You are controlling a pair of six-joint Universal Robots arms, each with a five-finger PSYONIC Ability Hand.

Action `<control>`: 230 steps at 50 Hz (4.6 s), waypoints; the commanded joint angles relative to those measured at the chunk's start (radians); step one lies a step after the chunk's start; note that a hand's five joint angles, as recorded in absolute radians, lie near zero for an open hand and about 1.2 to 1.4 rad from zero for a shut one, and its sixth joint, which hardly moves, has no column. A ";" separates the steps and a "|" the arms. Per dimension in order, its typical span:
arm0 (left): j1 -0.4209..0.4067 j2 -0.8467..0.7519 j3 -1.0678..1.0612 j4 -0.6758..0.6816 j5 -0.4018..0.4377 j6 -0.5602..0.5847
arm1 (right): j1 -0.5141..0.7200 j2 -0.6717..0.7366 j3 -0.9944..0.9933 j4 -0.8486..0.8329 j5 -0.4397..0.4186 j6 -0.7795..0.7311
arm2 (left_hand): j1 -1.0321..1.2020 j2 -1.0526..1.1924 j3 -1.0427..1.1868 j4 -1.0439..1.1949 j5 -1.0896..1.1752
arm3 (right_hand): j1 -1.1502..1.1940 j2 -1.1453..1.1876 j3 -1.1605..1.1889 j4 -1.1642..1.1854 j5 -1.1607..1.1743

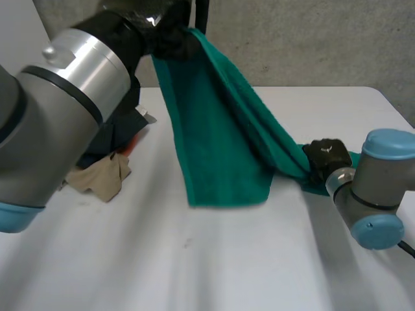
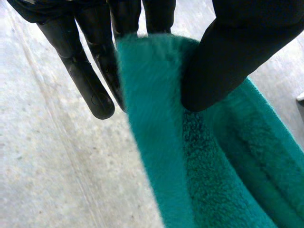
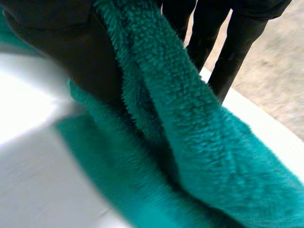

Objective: Fold the laundry.

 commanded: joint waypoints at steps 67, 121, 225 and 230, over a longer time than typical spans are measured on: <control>0.128 -0.350 -0.044 -0.087 0.008 0.040 | -0.053 -0.239 0.126 0.225 -0.039 0.034 | 0.238 0.200 0.205 0.195 0.235 | -0.511 -0.562 -0.565 -0.574 -0.548; 0.223 -0.304 -0.157 0.442 -0.118 0.061 | -0.118 -0.116 -0.281 0.124 -0.263 -0.096 | 0.238 0.200 0.205 0.195 0.235 | 0.272 0.220 0.218 0.209 0.235; 0.188 -0.169 -0.177 -0.059 -0.032 0.210 | -0.407 -0.196 -0.277 0.499 -0.239 -0.377 | 0.238 0.200 0.205 0.195 0.235 | 0.272 0.220 0.218 0.209 0.235; 0.214 -0.100 -0.290 -0.236 -0.030 0.326 | -0.485 -0.323 -0.175 0.792 -0.226 -0.633 | 0.238 0.200 0.205 0.195 0.235 | 0.272 0.220 0.218 0.209 0.235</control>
